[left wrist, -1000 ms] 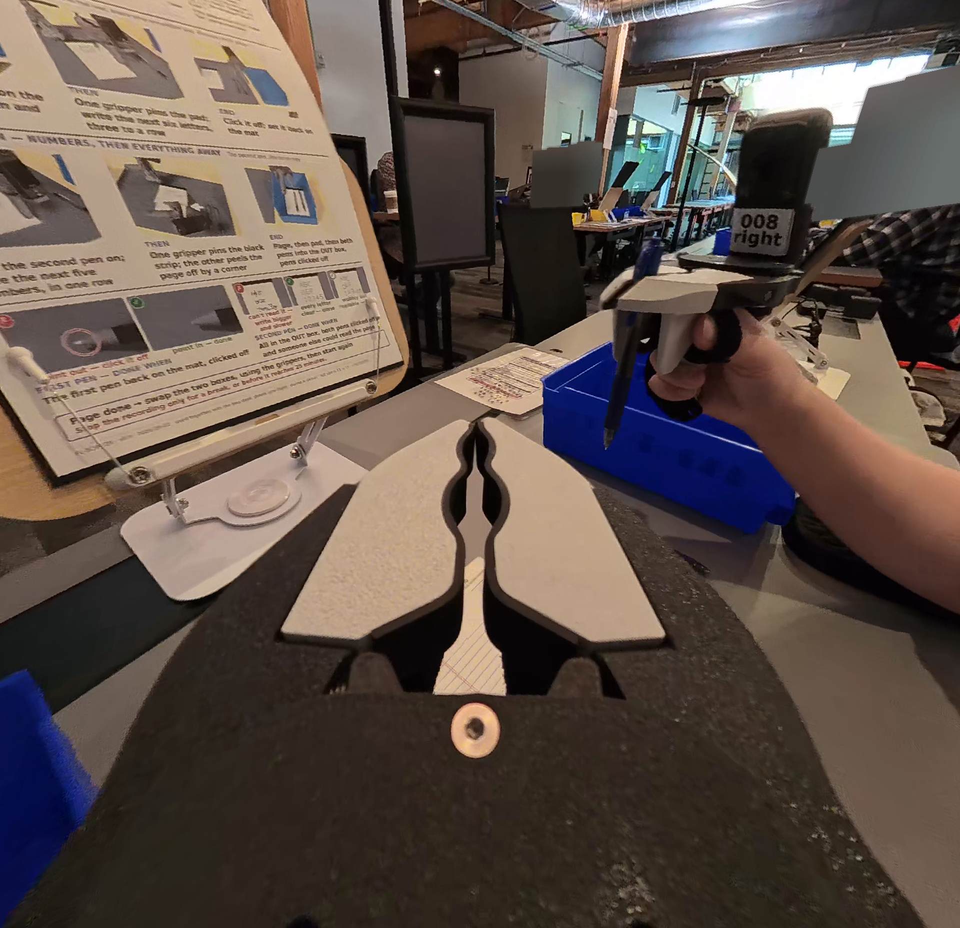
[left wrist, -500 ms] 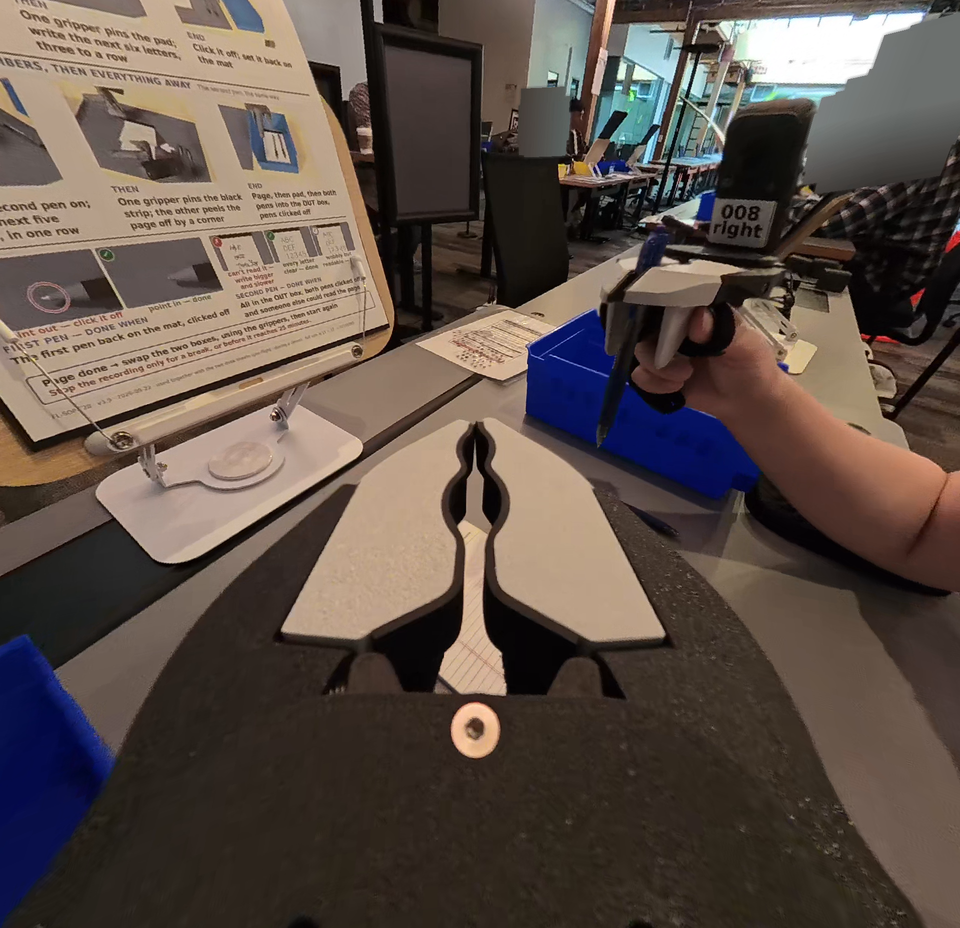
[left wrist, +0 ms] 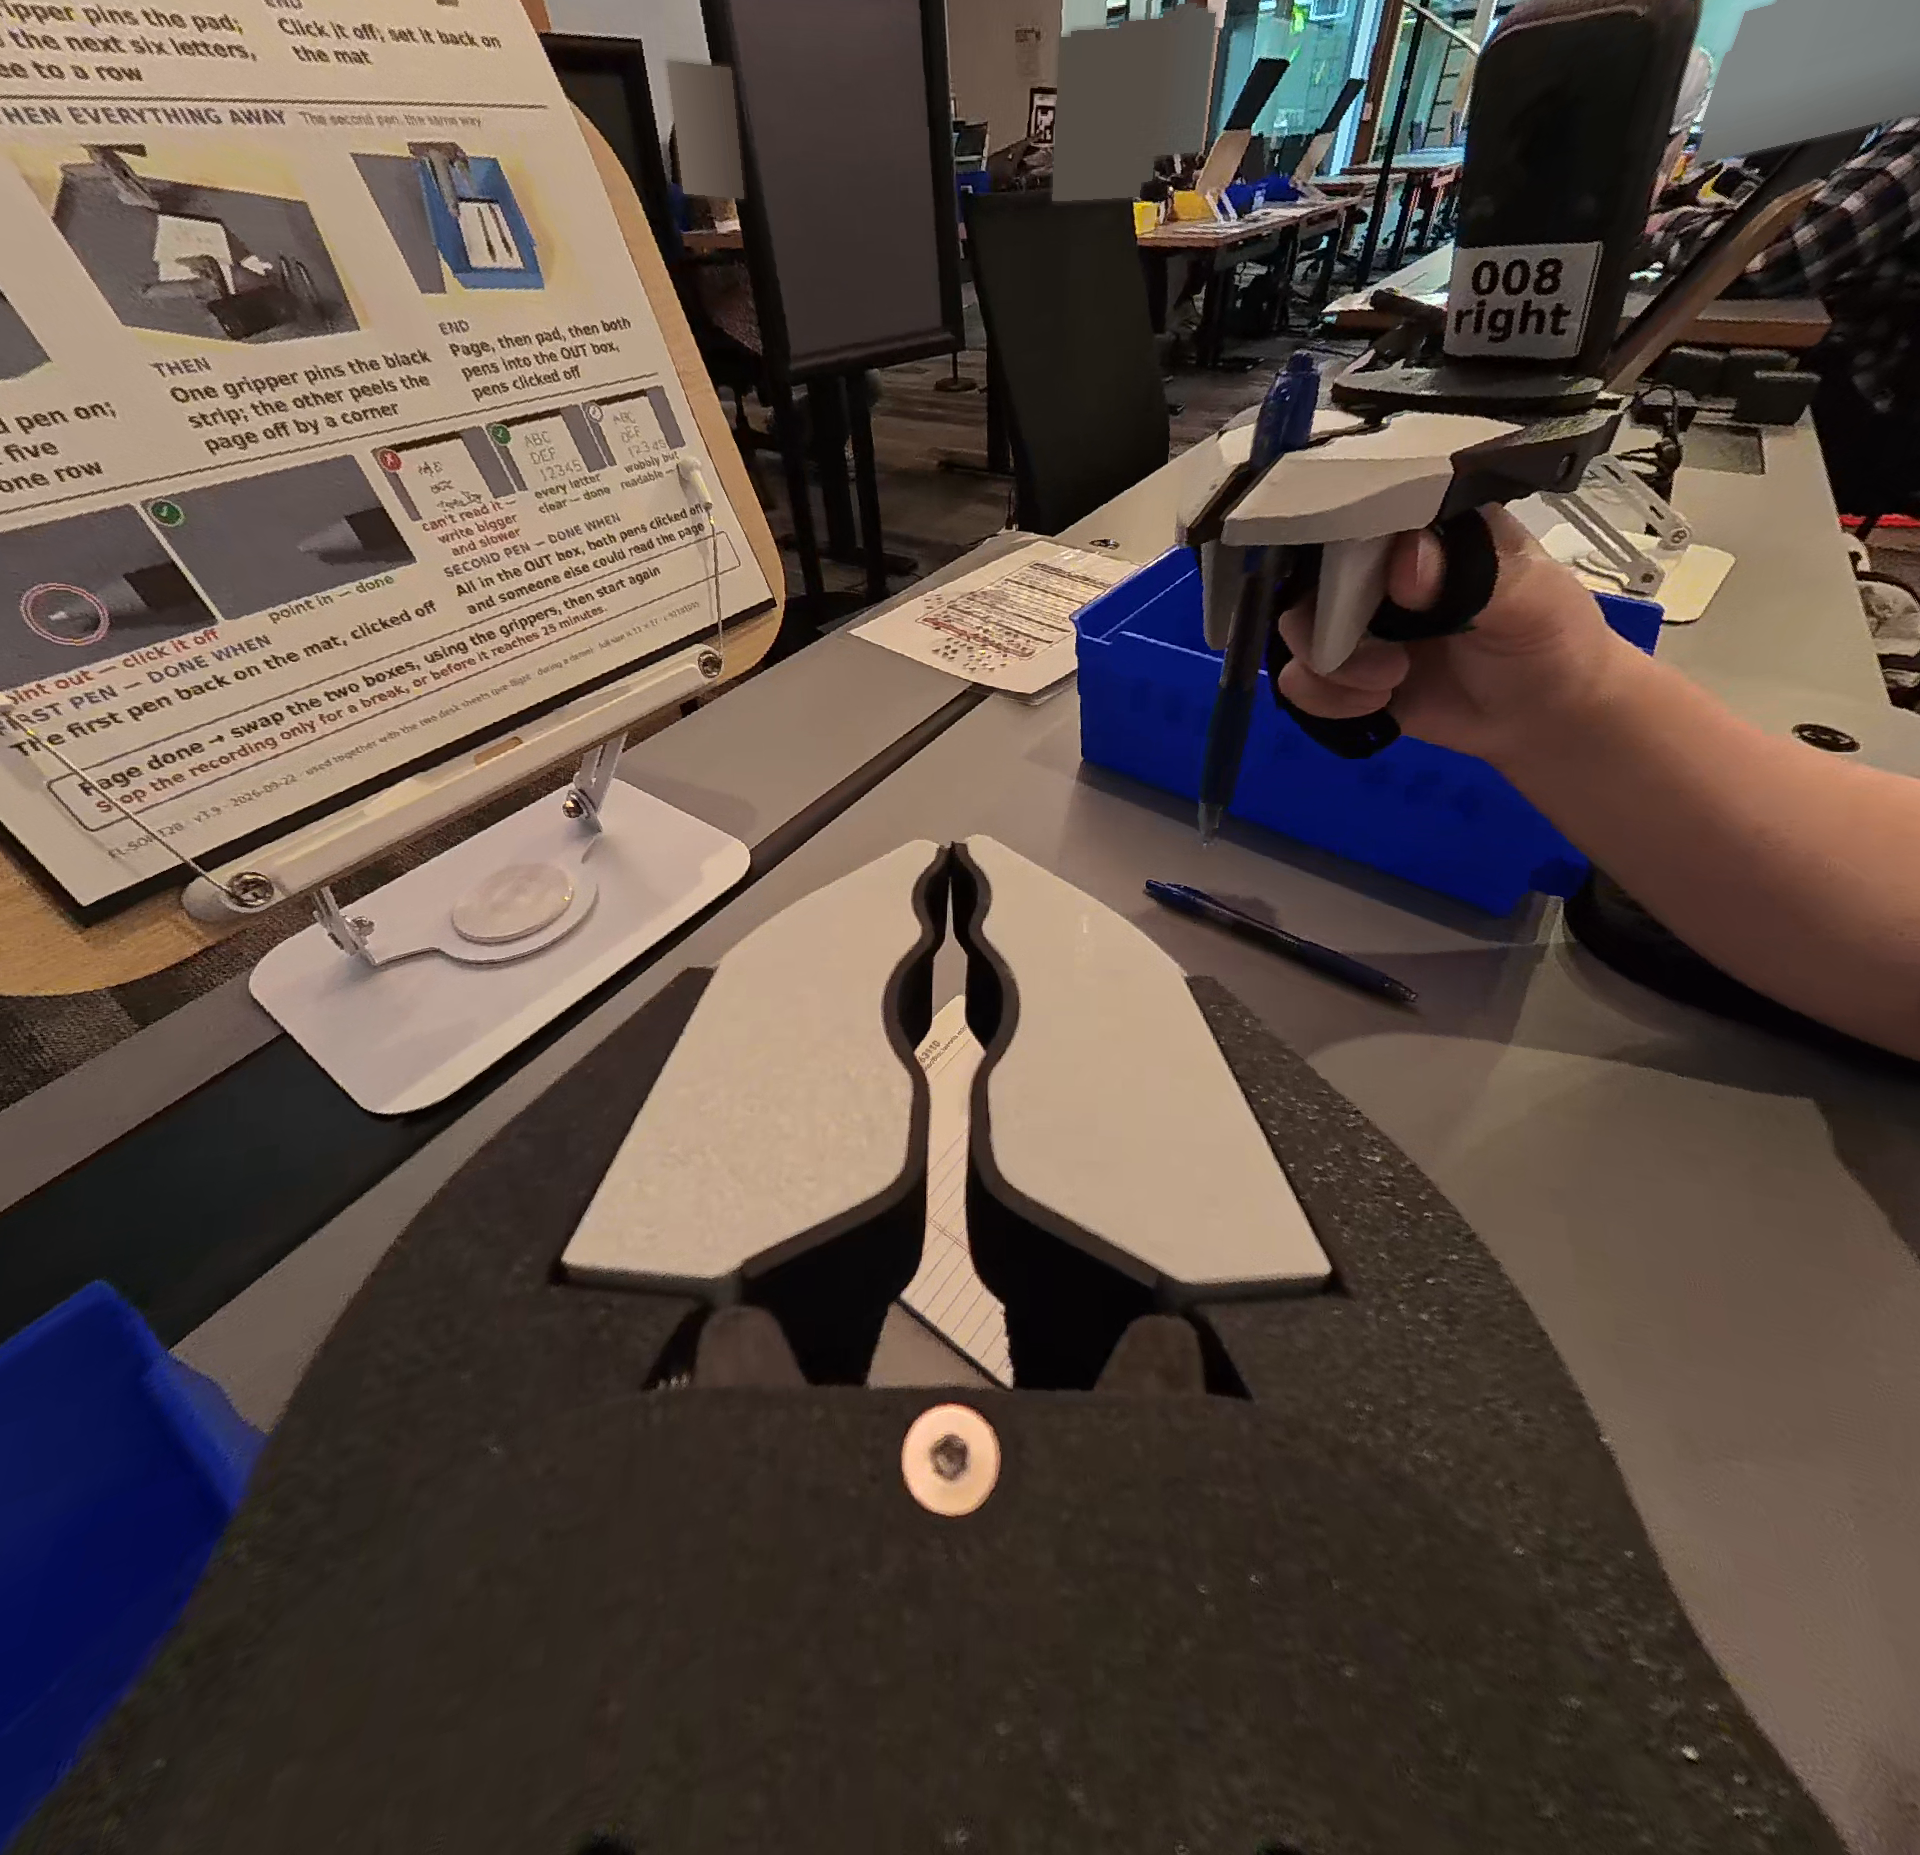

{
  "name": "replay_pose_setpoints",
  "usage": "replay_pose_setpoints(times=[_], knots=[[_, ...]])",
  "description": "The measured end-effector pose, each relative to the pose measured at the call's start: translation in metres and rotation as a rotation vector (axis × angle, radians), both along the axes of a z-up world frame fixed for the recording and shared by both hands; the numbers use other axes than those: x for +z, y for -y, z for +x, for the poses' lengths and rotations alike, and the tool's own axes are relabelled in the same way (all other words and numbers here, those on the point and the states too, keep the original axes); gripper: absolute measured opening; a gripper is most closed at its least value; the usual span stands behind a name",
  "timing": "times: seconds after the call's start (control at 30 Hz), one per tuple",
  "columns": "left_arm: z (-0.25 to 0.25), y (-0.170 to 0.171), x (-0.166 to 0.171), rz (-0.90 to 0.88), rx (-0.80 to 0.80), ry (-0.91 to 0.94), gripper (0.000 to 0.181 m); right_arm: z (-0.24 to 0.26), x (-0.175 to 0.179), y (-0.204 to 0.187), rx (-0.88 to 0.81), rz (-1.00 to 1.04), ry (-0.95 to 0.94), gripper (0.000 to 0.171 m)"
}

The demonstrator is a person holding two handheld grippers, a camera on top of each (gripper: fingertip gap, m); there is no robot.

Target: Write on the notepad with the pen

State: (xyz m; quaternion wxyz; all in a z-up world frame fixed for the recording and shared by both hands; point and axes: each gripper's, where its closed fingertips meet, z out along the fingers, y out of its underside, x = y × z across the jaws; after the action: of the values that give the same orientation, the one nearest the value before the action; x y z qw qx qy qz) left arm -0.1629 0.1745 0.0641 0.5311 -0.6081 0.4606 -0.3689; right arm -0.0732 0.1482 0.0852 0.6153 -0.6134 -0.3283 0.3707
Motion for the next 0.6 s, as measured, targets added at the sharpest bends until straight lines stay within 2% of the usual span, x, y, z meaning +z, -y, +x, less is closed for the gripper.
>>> replay_pose_setpoints(times=[0.6], knots=[[0.013, 0.013, -0.001, 0.003, -0.049, 0.032, 0.000, -0.003, -0.001, 0.002, 0.006, 0.032, 0.033, 0.006]])
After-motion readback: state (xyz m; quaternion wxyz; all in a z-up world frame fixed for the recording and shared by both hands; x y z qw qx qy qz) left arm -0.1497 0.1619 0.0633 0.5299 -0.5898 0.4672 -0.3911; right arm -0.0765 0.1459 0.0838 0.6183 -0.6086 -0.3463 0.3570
